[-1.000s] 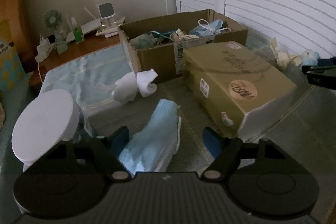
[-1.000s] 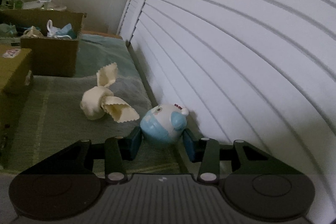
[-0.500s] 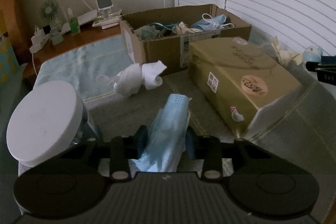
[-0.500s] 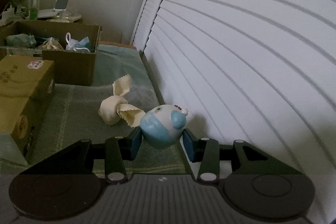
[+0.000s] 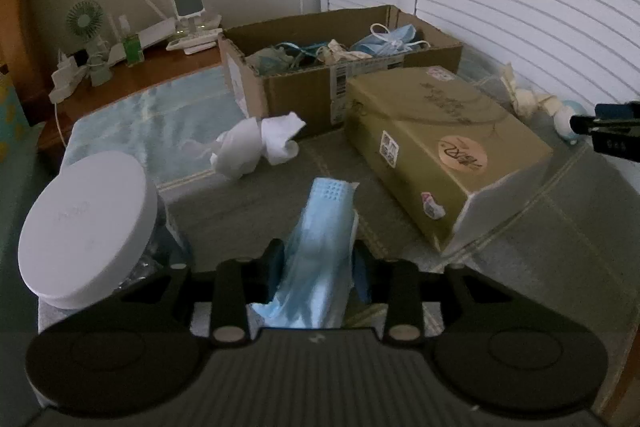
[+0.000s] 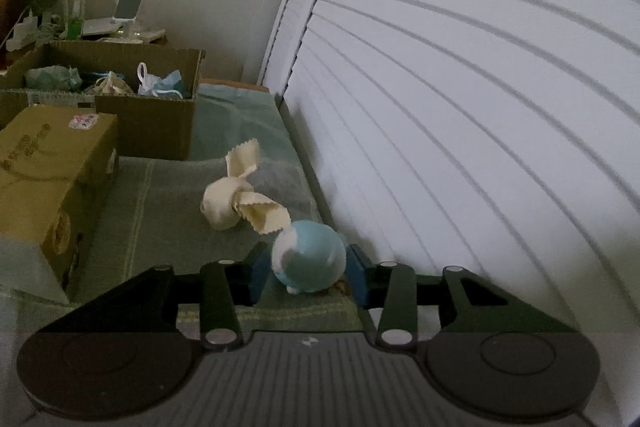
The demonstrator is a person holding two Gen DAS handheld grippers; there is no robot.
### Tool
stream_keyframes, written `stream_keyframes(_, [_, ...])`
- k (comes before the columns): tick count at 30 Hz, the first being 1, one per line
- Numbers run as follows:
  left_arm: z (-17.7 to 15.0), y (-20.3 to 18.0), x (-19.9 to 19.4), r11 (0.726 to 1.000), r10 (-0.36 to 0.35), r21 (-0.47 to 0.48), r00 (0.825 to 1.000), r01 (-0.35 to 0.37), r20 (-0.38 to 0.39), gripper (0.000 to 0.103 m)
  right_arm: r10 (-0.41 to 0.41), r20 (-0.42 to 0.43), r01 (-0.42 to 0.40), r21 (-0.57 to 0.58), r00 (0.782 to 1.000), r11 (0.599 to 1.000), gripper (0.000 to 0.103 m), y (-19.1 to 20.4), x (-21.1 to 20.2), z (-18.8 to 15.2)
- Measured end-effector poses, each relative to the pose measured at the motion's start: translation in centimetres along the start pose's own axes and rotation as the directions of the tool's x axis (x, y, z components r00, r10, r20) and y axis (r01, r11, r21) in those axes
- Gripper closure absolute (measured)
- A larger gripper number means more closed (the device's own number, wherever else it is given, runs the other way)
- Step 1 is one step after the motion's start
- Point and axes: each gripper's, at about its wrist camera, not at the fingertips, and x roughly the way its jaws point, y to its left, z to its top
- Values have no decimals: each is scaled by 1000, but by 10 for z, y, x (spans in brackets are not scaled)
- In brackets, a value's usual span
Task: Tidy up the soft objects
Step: 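Lift the plush with the right tool and carry it toward the cardboard box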
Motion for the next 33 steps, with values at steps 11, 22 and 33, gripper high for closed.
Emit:
stream_keyframes(11, [-2, 3, 9, 1000, 10, -4, 1000, -10, -17, 43, 52, -51, -48, 70, 997, 996, 42, -6, 31, -1])
stream_keyframes(22, [0, 5, 11, 1000, -17, -11, 1000, 17, -24, 52, 48, -67, -42, 92, 997, 995, 49, -7, 50, 3])
stream_keyframes(33, [2, -2, 2, 999, -25, 42, 999, 27, -44, 75, 61, -58, -55, 91, 996, 994, 50, -11, 35, 3])
